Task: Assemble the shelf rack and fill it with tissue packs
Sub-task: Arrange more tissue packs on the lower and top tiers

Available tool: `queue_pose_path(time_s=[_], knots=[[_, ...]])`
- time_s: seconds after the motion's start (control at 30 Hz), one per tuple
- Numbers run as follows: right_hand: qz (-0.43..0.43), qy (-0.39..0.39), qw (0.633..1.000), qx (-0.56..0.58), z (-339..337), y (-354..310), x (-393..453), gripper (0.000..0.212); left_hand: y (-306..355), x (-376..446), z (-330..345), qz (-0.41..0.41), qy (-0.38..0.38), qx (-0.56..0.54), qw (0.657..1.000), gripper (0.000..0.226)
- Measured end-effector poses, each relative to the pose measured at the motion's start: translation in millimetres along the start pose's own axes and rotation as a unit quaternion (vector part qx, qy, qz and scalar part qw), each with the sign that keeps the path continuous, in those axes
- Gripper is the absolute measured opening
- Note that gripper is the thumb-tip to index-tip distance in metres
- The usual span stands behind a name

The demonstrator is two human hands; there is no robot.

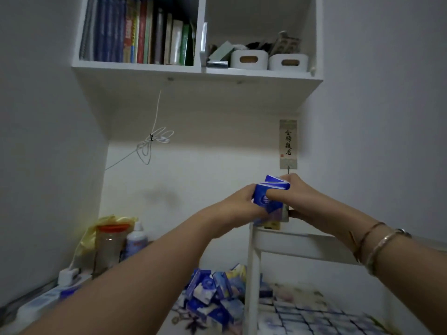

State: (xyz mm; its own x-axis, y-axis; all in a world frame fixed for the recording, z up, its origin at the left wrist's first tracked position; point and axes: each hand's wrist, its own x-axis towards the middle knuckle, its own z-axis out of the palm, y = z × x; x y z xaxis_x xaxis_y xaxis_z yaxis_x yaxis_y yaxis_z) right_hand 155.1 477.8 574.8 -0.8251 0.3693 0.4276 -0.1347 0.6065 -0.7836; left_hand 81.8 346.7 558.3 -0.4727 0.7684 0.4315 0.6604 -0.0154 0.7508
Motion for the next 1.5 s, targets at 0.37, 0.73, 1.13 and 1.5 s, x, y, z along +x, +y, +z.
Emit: queue_pose_path(time_s=[0.37, 0.73, 1.13, 1.5], knots=[[0.094, -0.119, 0.987, -0.058, -7.5, 24.4, 14.4, 0.034, -19.7, 43.5, 22.7, -0.097, 0.040, 0.085, 0.991, 0.043], [0.142, -0.234, 0.931, -0.240, -9.9, 25.5, 9.3, 0.018, -25.1, 46.7, 20.1, -0.183, -0.021, 0.053, 0.981, 0.042], [0.144, -0.210, 0.875, -0.412, -2.9, 13.4, 0.5, 0.031, -22.1, 44.8, 22.0, -0.179, -0.009, 0.051, 0.983, 0.089], [-0.138, 0.190, 0.963, -0.134, 24.8, -23.9, -21.4, 0.058, -46.5, 13.5, -24.9, -0.109, 0.126, -0.078, 0.983, 0.062]])
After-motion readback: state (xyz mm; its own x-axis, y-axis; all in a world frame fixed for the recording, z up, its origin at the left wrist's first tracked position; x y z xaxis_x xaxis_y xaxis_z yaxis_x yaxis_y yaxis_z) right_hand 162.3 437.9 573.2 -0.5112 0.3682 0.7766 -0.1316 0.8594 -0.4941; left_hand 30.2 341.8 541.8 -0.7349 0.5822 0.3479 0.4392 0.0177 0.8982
